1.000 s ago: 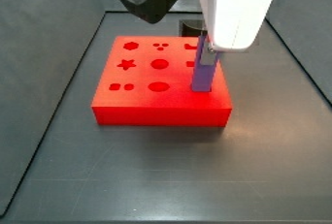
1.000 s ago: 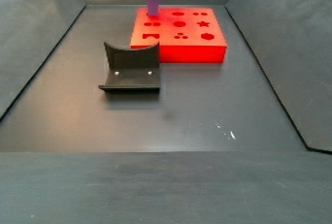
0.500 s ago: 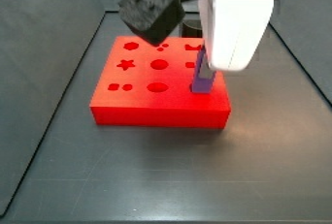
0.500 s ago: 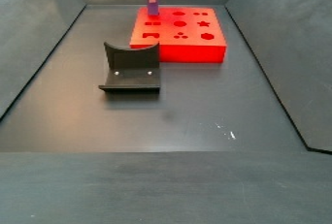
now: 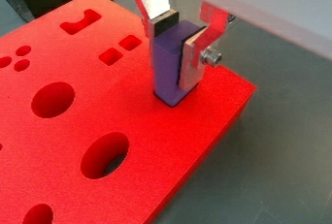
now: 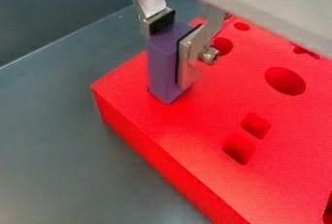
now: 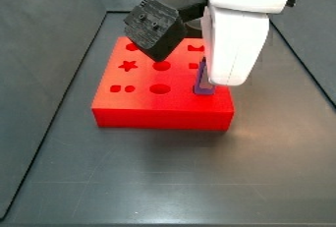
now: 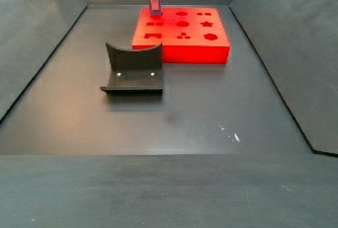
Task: Insert the rectangle object.
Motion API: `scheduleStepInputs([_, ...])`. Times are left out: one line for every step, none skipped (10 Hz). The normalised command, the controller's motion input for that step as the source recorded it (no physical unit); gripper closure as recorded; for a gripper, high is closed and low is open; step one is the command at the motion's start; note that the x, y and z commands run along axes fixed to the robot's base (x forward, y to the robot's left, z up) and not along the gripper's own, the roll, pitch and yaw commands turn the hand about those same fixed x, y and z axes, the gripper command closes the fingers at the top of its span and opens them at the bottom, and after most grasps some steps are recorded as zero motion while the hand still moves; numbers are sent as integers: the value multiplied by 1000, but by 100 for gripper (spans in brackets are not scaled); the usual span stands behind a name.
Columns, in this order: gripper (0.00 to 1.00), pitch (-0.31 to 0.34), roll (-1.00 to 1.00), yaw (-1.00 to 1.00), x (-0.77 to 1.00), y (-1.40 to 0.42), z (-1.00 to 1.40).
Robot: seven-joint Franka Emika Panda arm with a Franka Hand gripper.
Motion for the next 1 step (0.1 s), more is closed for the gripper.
scheduleStepInputs([100, 0, 0, 0, 0, 0, 0])
